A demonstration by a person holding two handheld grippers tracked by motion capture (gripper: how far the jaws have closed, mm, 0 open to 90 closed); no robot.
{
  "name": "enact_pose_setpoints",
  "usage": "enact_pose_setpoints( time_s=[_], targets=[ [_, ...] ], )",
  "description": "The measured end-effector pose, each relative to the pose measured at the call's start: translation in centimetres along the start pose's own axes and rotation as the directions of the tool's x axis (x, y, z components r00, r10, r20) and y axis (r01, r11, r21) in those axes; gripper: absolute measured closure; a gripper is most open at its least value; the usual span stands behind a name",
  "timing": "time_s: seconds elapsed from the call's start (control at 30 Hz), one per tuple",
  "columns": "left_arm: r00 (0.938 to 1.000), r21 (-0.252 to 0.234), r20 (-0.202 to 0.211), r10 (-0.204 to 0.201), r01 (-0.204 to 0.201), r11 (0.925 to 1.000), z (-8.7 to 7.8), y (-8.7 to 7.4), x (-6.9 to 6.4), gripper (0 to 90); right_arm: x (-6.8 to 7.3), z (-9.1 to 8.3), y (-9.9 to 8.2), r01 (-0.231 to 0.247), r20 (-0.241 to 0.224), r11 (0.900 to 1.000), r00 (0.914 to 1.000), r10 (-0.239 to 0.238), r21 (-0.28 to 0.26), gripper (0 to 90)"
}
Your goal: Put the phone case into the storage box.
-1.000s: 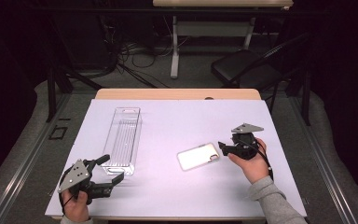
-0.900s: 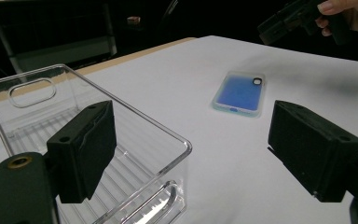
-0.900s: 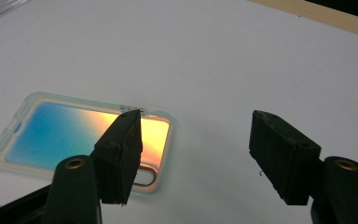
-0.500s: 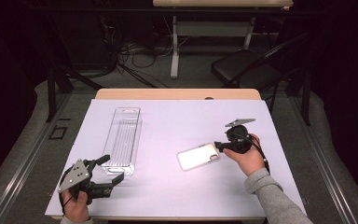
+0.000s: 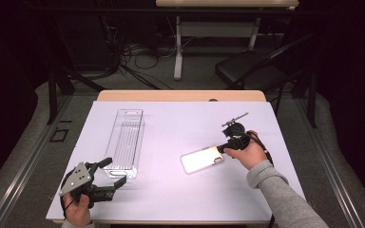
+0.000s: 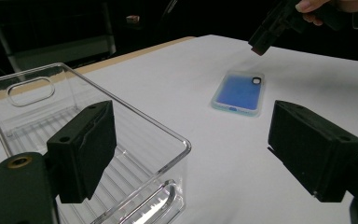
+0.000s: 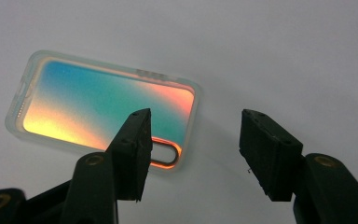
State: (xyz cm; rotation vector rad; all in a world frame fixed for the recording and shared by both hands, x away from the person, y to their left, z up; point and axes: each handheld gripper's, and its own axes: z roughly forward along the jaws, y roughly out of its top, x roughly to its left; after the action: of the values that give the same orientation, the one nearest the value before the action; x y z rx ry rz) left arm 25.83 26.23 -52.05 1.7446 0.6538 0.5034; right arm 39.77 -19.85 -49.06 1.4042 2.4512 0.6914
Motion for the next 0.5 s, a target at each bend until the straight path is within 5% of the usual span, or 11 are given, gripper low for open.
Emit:
enact_pose_setpoints(
  time_s=[0.27,0.5],
  targets=[
    [1.0,0.005,0.006,-0.002,0.002,1.0,0.12,-0.03,0.0,15.5,0.32,0.29,0.51,0.048,-0.001,0.9983,0.9989,-0.048,0.034,45.6],
    [1.0,0.007,0.002,-0.004,0.004,1.0,0.11,-0.03,-0.01,15.5,0.32,0.92,0.5,0.017,0.05,0.997,0.9985,-0.021,0.076,45.5]
  ],
)
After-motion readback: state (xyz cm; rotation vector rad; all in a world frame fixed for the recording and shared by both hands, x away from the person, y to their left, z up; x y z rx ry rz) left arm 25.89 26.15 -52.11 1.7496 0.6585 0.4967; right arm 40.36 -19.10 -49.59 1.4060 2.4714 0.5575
